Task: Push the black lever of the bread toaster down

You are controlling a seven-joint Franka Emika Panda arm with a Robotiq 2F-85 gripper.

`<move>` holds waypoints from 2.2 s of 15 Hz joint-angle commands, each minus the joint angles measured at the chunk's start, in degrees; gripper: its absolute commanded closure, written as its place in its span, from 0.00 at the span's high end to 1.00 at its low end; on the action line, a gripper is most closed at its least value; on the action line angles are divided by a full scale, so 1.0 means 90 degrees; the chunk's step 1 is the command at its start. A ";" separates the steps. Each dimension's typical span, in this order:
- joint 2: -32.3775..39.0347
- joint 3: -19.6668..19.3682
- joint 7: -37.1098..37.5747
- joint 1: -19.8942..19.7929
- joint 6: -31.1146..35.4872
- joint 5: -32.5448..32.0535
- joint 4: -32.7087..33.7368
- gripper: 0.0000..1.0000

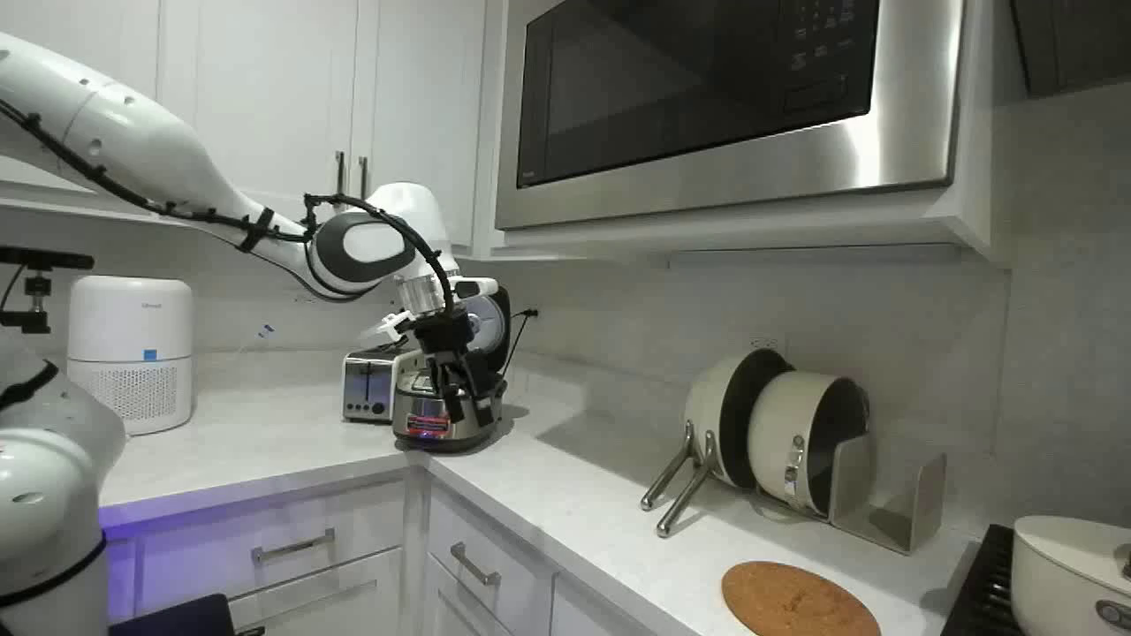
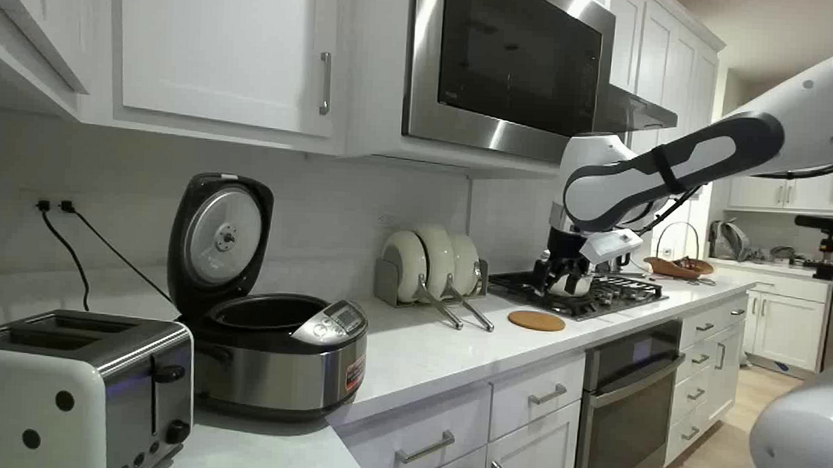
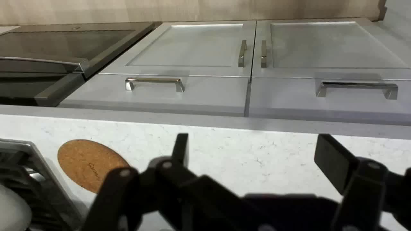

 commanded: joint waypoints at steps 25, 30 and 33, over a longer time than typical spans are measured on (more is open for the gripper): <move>0.0531 0.1091 -0.1656 0.3570 0.0833 0.2311 -0.0392 1.00; 0.1012 0.1459 -0.1615 0.3841 0.1164 0.2327 -0.0063 1.00; 0.1305 0.1735 -0.1548 0.3905 0.1211 0.2246 0.0337 1.00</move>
